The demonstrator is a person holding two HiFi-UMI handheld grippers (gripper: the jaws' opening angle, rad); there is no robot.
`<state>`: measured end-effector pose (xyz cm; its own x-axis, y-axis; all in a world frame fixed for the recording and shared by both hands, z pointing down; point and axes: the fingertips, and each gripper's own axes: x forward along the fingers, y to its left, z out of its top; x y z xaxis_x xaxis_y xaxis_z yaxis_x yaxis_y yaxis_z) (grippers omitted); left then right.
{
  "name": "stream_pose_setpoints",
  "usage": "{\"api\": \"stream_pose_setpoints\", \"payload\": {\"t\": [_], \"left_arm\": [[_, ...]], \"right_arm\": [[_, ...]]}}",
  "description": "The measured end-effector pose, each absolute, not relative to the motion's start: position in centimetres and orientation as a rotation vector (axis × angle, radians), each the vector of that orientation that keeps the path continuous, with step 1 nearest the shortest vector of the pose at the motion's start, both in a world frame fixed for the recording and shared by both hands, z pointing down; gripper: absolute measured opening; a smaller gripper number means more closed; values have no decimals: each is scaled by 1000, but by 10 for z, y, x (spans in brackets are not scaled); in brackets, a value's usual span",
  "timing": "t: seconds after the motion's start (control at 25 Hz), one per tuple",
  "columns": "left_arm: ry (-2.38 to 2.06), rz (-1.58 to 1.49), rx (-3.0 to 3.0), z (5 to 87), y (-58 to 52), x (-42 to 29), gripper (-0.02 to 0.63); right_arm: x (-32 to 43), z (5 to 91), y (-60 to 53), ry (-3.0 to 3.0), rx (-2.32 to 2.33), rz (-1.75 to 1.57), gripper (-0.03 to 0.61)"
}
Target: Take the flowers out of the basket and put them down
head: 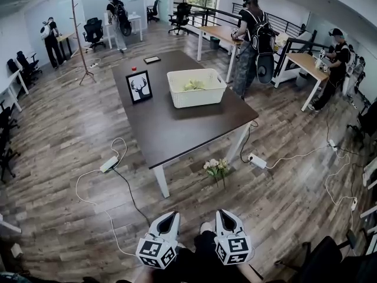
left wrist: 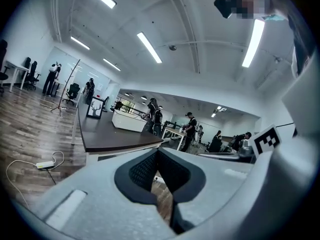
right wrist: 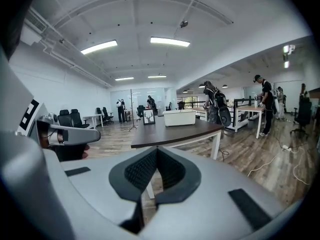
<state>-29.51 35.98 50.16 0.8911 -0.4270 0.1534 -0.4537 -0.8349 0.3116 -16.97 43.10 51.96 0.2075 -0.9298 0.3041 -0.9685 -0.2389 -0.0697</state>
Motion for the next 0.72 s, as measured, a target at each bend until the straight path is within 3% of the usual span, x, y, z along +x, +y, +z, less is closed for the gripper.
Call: {"api": "stream_pose_setpoints", "payload": {"t": [0.72], "left_arm": [[-852,147,2634,505,266,-222,8]], "right_arm": [[-75,534,321,-1957,2175,472,6]]}}
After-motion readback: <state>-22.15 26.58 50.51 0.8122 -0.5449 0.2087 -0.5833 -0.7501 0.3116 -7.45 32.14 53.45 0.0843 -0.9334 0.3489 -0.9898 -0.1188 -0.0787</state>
